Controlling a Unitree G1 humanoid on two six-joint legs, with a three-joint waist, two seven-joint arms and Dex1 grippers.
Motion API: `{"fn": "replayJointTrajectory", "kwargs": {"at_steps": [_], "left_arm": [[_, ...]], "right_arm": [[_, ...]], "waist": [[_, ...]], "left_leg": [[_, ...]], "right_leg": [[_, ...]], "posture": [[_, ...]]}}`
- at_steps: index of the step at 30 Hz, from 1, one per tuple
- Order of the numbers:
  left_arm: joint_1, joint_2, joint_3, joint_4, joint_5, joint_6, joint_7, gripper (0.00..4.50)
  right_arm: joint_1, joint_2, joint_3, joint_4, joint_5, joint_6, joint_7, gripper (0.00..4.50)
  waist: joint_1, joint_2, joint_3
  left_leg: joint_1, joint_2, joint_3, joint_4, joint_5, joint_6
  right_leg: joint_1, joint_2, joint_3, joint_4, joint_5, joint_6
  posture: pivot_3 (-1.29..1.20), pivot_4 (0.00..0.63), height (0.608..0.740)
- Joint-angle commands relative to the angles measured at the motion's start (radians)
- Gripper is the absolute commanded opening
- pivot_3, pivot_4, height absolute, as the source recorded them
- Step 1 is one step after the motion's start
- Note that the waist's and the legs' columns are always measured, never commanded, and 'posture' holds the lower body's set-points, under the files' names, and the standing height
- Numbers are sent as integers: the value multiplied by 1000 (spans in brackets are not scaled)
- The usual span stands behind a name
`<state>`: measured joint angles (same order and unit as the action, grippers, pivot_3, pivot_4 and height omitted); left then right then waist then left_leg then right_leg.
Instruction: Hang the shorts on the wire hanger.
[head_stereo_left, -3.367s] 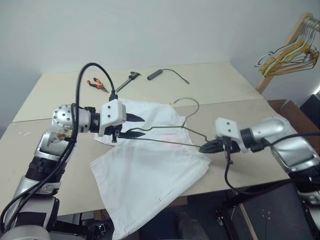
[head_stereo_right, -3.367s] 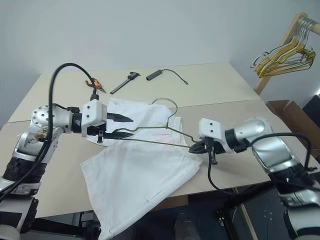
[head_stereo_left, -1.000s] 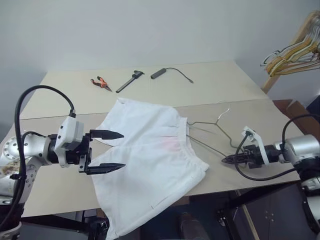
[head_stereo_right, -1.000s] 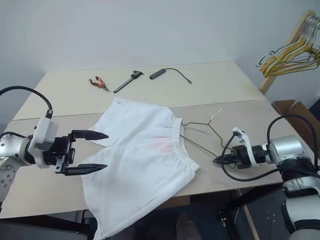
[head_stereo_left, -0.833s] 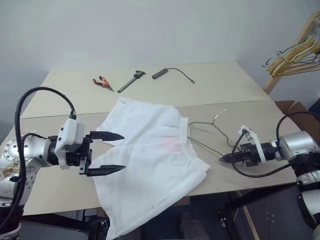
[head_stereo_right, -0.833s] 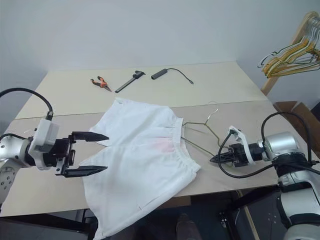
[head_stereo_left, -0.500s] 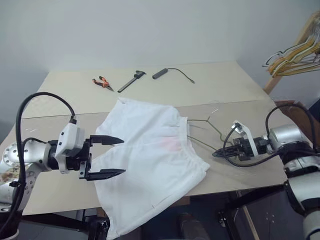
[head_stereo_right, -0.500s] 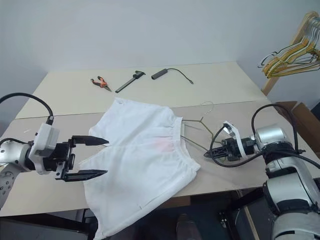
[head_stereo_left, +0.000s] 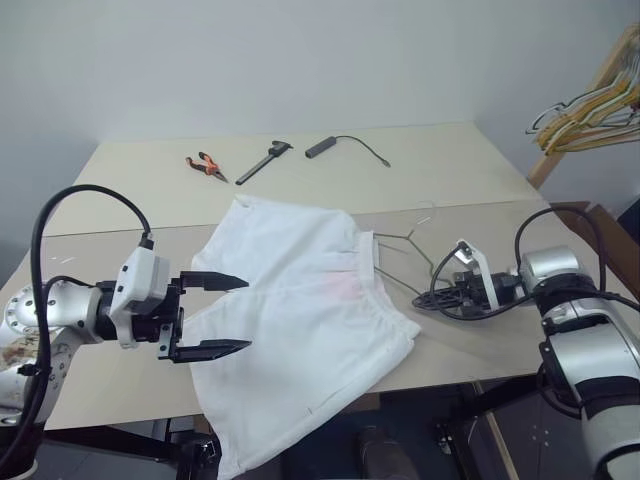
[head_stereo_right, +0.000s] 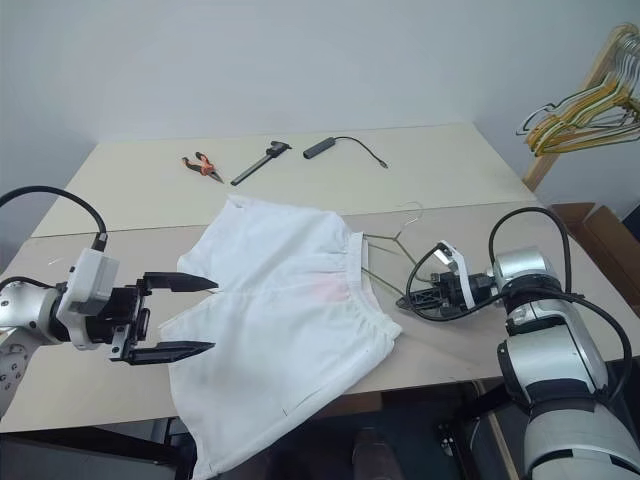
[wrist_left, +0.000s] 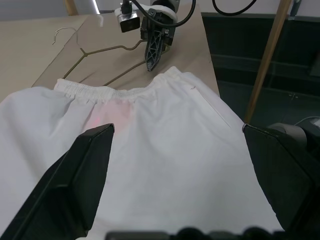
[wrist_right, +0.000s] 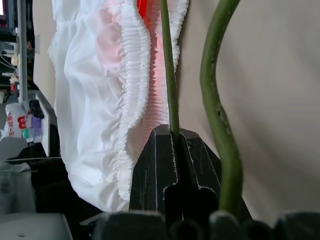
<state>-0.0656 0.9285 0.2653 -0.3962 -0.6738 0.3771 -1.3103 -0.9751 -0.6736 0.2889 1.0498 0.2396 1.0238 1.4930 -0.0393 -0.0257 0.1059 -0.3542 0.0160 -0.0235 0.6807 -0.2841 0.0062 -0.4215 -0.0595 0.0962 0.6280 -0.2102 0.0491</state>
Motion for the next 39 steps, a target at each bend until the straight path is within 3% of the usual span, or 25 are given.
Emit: {"fn": "replayJointTrajectory", "kwargs": {"at_steps": [1, 5, 9, 13, 18, 27, 32, 39], "left_arm": [[-16, 11, 22, 1, -9, -18, -8, 4458], [-51, 9, 0, 36, 6, -34, -23, 4458], [-138, 15, -36, 117, 50, -82, -51, 4458], [-267, 31, -64, 242, 110, -152, -89, 4458], [-493, 74, -100, 466, 203, -283, -172, 4458], [-875, 48, -282, 825, 315, -497, -304, 4458], [-950, 29, -475, 925, 331, -609, -304, 4458], [-1070, -60, -636, 1135, 421, -700, -304, 4458]], "right_arm": [[5, -57, -82, -162, 19, -56, -24, 0], [139, -90, -164, -540, 34, -164, -124, 0], [208, -63, -217, -816, -20, -309, -325, 0], [242, -66, -190, -991, -102, -488, -434, 0], [283, -82, -143, -1181, -161, -629, -459, 0], [272, -147, -53, -1286, -261, -672, -425, 0], [267, -155, -36, -1298, -292, -691, -427, 0], [269, -159, -44, -1322, -290, -682, -405, 0]], "waist": [[0, 0, 0], [0, 0, 0], [-7, 1, -1], [-9, 1, -1], [-9, 0, -2], [-10, -2, -6], [-25, -4, -10], [-45, -4, -11]], "left_leg": [[0, 0, 0, 0, 0, 0], [0, 0, -1, 0, 0, 0], [0, 0, 0, 0, 0, 0], [0, 0, 0, 0, 1, -1], [-2, 0, 0, 0, 1, -1], [-3, 0, 0, 2, 1, -1], [-3, 0, -1, 2, 1, -1], [-4, 0, -1, 2, 1, -1]], "right_leg": [[0, 0, 0, 0, 0, 0], [0, 0, -1, 0, 0, 0], [-1, 0, 0, 1, 0, 1], [-1, 1, -1, 1, 0, 0], [-2, 0, -1, 0, 0, 0], [-1, 0, -1, 1, 0, 0], [-2, 0, -1, 1, 0, 0], [-2, 0, -1, 2, 0, 0]], "posture": [[77, 59, 740], [48, 50, 740], [18, 41, 740], [-4, 36, 740], [-19, 28, 740], [-35, 9, 740], [-52, 4, 740], [-60, 7, 740]]}}
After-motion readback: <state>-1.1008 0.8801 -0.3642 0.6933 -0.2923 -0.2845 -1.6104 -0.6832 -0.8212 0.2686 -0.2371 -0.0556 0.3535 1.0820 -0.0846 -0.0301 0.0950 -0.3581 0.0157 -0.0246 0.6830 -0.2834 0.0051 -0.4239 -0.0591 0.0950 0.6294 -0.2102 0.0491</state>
